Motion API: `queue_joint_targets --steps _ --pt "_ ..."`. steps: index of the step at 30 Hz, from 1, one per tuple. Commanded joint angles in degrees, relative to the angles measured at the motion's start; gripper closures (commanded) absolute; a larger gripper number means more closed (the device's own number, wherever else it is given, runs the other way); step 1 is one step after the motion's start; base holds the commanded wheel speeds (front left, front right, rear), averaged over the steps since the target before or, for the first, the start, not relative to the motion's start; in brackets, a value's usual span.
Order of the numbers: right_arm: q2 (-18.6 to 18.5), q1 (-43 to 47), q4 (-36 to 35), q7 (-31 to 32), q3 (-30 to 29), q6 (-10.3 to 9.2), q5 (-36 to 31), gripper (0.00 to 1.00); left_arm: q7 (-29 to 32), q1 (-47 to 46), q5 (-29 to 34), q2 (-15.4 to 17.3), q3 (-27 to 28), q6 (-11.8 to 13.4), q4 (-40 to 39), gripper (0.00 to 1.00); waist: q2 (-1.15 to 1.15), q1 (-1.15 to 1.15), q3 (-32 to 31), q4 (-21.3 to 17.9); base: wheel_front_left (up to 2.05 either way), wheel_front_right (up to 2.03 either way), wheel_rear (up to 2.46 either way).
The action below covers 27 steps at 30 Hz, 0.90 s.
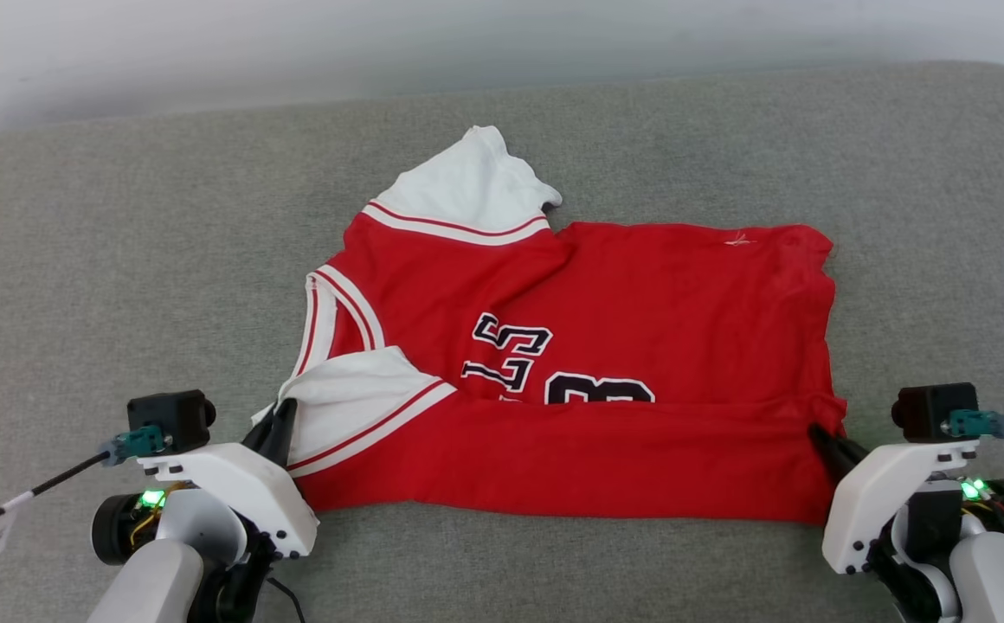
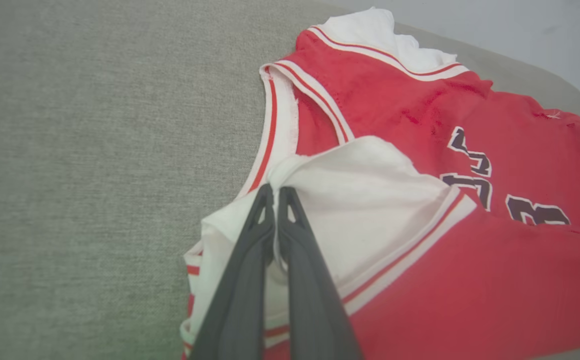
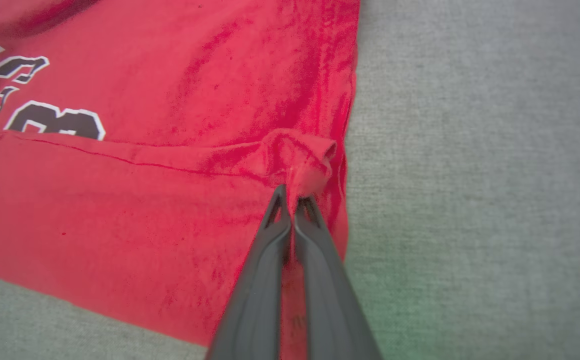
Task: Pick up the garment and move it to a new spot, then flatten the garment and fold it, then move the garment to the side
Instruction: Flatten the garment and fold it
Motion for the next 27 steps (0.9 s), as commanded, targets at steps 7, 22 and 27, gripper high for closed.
queue_joint_targets --steps 7,22,27 --pt "0.9 -2.5 6.4 -0.7 2.3 -0.03 0.6 0.7 3.9 -4.4 -2.7 -1.7 -2.0 -4.4 10.9 1.0 0.0 -0.01 -0.1 -0.9 0.0 0.0 0.0" --pt "0.3 0.7 -1.3 -22.3 3.1 -0.03 2.3 0.0 2.8 -2.6 -4.0 3.5 1.0 -4.3 11.6 0.0 0.0 -0.01 -6.7 -2.6 0.0 0.0 0.0" --pt "1.4 2.6 -5.5 -23.9 2.8 -0.03 1.5 0.0 11.7 -1.5 -5.1 9.2 0.8 -4.2 4.9 0.0 0.0 -0.01 -7.9 -3.1 0.0 0.0 0.0"
